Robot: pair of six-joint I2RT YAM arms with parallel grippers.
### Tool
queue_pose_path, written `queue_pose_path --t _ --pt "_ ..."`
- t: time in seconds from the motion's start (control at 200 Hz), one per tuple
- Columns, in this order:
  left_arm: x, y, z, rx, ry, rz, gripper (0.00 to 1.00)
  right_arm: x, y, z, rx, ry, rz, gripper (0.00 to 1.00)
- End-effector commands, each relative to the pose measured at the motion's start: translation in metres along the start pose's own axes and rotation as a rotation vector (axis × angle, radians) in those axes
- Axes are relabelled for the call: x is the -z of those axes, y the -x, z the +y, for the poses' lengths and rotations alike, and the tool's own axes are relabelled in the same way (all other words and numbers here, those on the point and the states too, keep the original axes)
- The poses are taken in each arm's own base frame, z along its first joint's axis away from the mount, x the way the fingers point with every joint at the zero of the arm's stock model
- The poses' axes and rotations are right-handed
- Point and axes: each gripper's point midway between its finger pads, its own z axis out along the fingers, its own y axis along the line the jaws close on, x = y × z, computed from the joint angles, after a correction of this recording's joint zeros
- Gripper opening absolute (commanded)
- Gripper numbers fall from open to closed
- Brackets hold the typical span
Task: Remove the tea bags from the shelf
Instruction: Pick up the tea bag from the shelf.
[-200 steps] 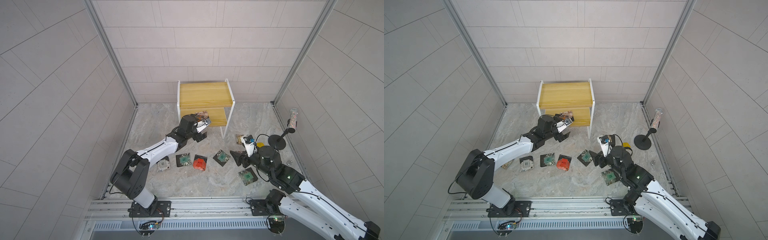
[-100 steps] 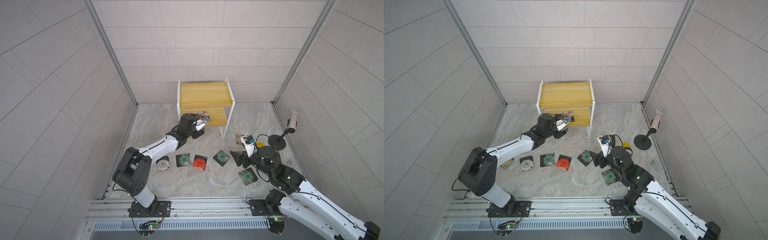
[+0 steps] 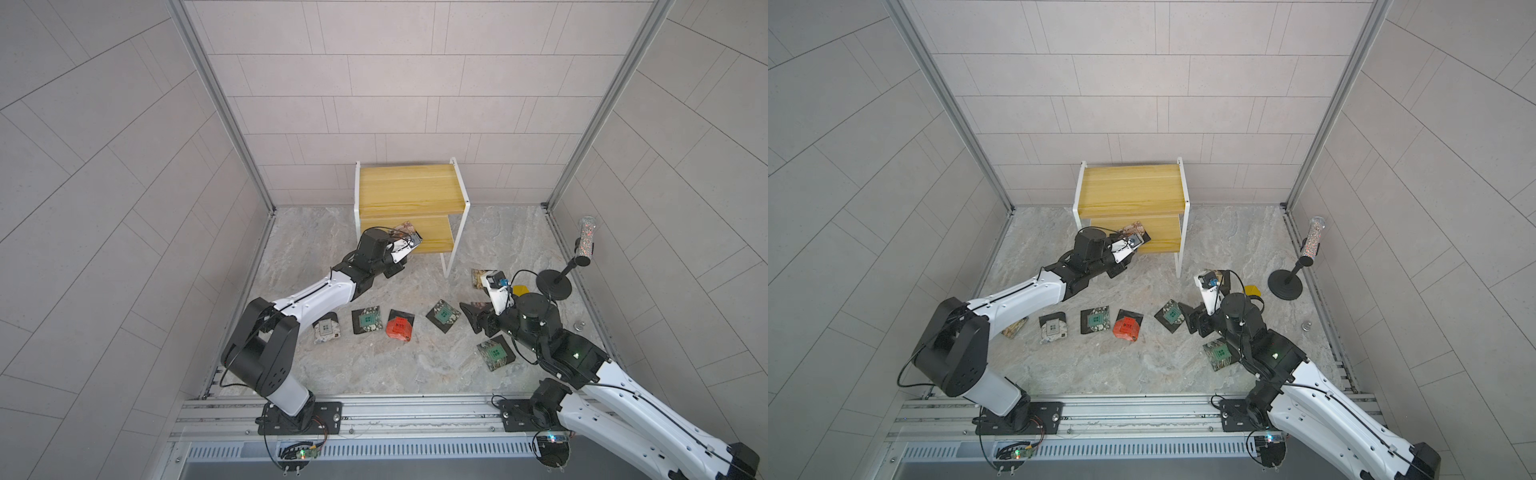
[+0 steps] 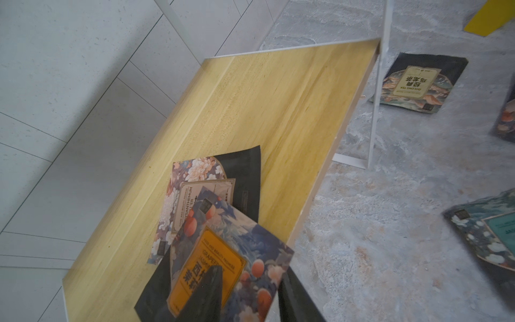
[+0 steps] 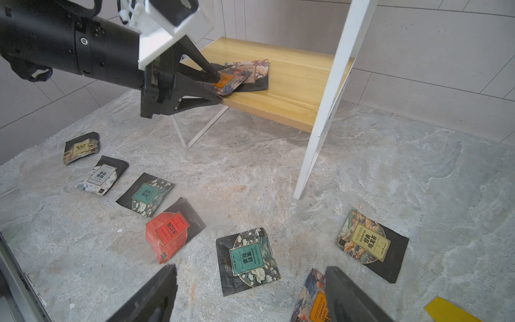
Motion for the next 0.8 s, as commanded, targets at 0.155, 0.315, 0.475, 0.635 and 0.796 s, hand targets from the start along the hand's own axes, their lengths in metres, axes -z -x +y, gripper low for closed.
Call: queue_pose_path --t 0.155,0.315,0.475,0.635,0.796 --pt "0.016 0.009 0.004 -0.010 0.000 -0.016 0.27 -0.001 0.000 0.002 -0.011 0.010 -0.016 0.86" --pt "0.022 0.017 0.008 -0.014 0.007 -0.034 0.14 -0.001 0.000 0.002 -0.014 0.012 -0.016 0.86" --pt "0.029 0.026 0.015 -0.028 0.038 -0.051 0.05 -0.001 -0.001 0.003 -0.015 0.015 -0.014 0.86" --pt "0.037 0.037 0.023 -0.049 0.081 -0.074 0.00 -0.002 -0.001 0.004 -0.017 0.020 -0.014 0.86" --pt "0.046 0.048 0.030 -0.069 0.132 -0.097 0.00 -0.002 -0.001 0.004 -0.022 0.020 -0.016 0.87"
